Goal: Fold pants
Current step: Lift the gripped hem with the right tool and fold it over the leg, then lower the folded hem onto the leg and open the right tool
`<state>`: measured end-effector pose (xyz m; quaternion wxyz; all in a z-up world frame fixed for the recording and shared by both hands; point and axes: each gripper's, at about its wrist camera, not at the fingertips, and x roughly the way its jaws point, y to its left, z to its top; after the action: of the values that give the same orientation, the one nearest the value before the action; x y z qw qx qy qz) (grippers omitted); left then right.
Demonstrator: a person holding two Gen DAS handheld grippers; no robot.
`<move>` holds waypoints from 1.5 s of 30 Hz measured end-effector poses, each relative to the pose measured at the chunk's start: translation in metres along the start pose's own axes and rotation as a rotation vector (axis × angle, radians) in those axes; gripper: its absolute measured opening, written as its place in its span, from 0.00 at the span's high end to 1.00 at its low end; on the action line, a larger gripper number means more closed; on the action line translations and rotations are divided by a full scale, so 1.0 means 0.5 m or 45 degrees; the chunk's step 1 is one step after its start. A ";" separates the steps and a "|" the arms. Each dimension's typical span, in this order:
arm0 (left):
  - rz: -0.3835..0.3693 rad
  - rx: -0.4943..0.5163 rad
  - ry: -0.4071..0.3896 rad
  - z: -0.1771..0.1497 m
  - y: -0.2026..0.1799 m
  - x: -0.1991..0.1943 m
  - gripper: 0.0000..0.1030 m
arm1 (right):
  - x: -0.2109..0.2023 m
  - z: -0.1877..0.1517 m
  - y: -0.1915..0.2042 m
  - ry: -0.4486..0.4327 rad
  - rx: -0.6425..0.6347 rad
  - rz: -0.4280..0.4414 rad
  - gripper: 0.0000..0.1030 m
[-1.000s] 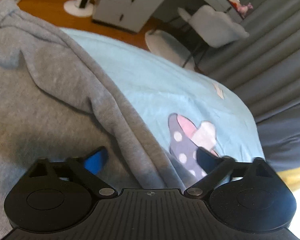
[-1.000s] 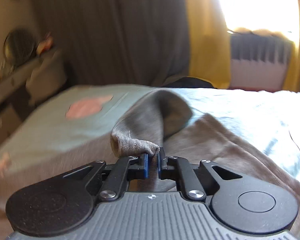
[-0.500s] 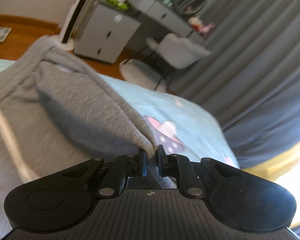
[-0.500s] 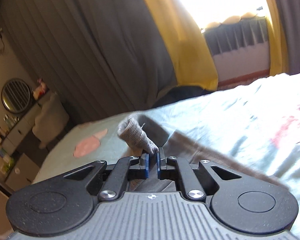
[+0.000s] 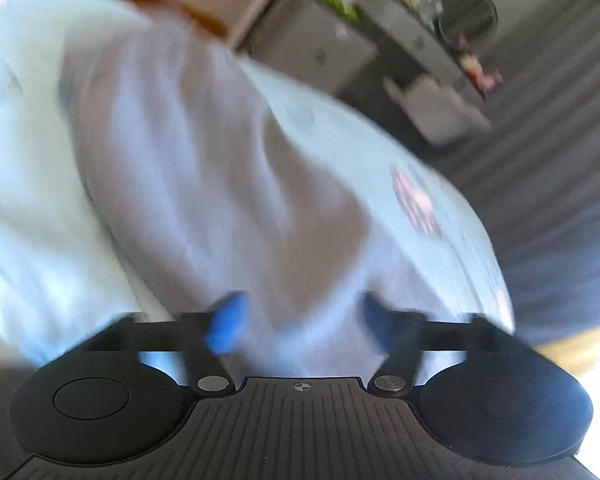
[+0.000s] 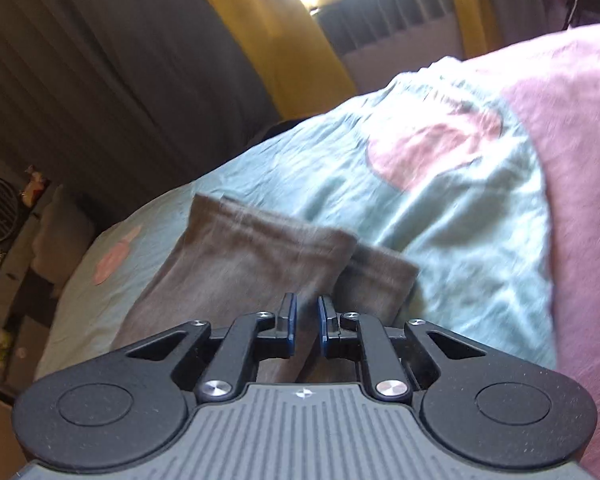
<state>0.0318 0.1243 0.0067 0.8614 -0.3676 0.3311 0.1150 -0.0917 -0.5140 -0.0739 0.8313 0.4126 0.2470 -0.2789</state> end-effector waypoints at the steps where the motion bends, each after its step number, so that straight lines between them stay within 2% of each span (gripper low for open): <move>1: 0.029 0.026 -0.054 0.012 -0.003 -0.006 0.13 | 0.000 -0.006 0.004 0.014 0.006 0.025 0.79; 2: 0.067 0.064 -0.095 0.024 -0.005 -0.008 0.10 | 0.003 -0.010 0.005 0.030 0.018 0.051 0.71; 4: 0.130 0.093 -0.115 0.046 -0.004 0.000 0.10 | 0.010 -0.017 0.011 0.058 0.049 0.073 0.66; 7: 0.116 -0.003 -0.070 0.067 0.026 0.003 0.10 | 0.015 -0.026 0.004 0.092 0.084 0.097 0.65; 10: 0.118 -0.041 -0.034 0.050 0.047 -0.004 0.10 | 0.016 -0.025 -0.010 0.099 0.089 0.105 0.65; 13: 0.095 0.000 0.016 0.018 0.041 -0.021 0.10 | 0.027 -0.022 -0.029 0.112 0.128 0.093 0.65; 18: 0.054 0.113 0.081 -0.028 -0.001 0.006 0.09 | 0.046 -0.014 -0.030 0.084 0.132 0.140 0.66; 20: 0.051 0.156 0.114 -0.046 -0.019 0.011 0.09 | 0.061 -0.013 -0.029 0.090 0.151 0.133 0.69; 21: 0.040 0.186 0.134 -0.056 -0.030 0.014 0.09 | 0.069 -0.013 -0.030 0.093 0.155 0.127 0.79; 23: 0.020 0.246 0.169 -0.075 -0.051 0.019 0.09 | 0.076 -0.011 -0.024 0.093 0.131 0.090 0.95; 25: 0.003 0.310 0.191 -0.092 -0.070 0.025 0.09 | 0.061 -0.002 -0.006 0.068 0.068 0.086 0.95; 28: -0.002 0.347 0.207 -0.113 -0.089 0.033 0.09 | 0.000 0.004 0.025 -0.041 -0.035 0.127 0.96; 31: -0.015 0.354 0.242 -0.130 -0.098 0.040 0.09 | -0.040 -0.001 0.015 -0.098 -0.036 0.149 0.96; 33: -0.010 0.379 0.261 -0.143 -0.106 0.045 0.09 | -0.026 -0.012 -0.009 -0.073 -0.048 0.065 0.96; 36: 0.005 0.423 0.285 -0.152 -0.117 0.060 0.09 | 0.022 -0.037 -0.040 0.051 -0.112 -0.051 0.95; 38: 0.006 0.435 0.290 -0.155 -0.122 0.065 0.09 | 0.013 -0.043 -0.043 0.020 -0.145 -0.035 0.93; 40: 0.005 0.442 0.289 -0.153 -0.126 0.071 0.09 | -0.003 -0.036 -0.048 0.003 -0.126 -0.034 0.85; 42: 0.002 0.440 0.273 -0.144 -0.129 0.071 0.09 | -0.015 -0.026 -0.058 0.002 -0.092 -0.019 0.68; 45: 0.028 0.410 0.191 -0.111 -0.120 0.071 0.09 | -0.028 -0.022 -0.078 0.007 -0.044 0.013 0.59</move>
<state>0.0579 0.0413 -0.0114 0.8807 -0.2286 0.4127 0.0421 -0.1298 -0.5208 -0.0922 0.8391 0.4001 0.2518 -0.2691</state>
